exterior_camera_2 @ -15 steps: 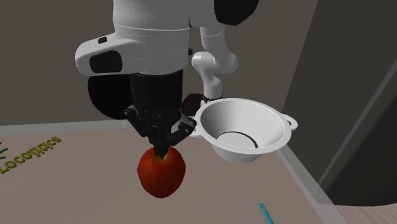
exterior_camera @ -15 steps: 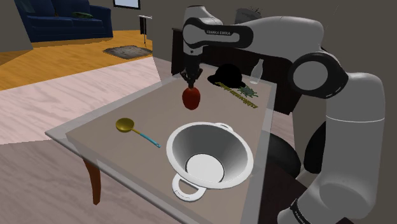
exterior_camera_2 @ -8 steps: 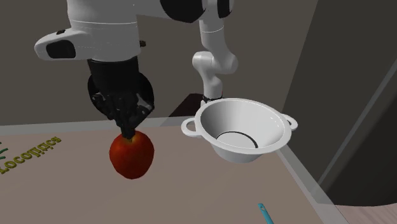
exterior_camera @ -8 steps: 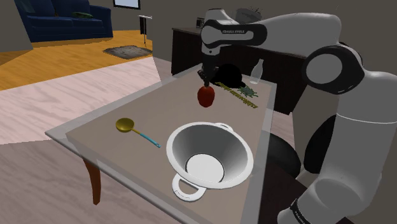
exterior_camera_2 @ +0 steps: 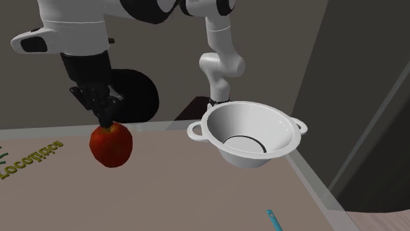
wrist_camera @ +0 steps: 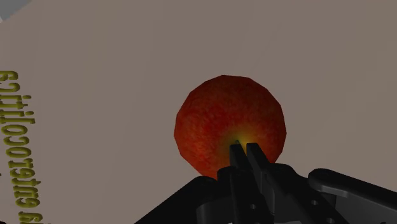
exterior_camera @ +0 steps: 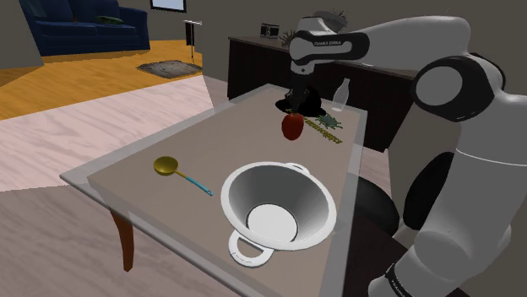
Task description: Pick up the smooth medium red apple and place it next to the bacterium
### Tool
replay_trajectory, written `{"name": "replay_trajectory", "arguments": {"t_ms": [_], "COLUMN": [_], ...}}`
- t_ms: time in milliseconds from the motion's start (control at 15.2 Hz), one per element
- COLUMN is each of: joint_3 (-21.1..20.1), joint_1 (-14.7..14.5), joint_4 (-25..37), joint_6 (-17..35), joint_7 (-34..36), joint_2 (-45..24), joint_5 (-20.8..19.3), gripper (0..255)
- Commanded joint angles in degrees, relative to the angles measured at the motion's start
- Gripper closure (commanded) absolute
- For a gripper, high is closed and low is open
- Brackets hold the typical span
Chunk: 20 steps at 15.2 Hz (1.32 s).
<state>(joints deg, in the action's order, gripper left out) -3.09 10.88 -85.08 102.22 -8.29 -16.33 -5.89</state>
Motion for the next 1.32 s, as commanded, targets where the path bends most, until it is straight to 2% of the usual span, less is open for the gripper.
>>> {"name": "replay_trajectory", "arguments": {"t_ms": [0,660,1254], "joint_3": [0.9,5.03,8.09], "joint_1": [1.75,9.87,17.52], "joint_4": [-0.51,2.28,12.52], "joint_6": [0.45,0.76,-1.73], "joint_7": [-2.72,-15.11,-25.92], "joint_2": [0.33,-1.76,-8.8], "joint_5": [0.32,1.9,3.94], "gripper": [255,255,255]}}
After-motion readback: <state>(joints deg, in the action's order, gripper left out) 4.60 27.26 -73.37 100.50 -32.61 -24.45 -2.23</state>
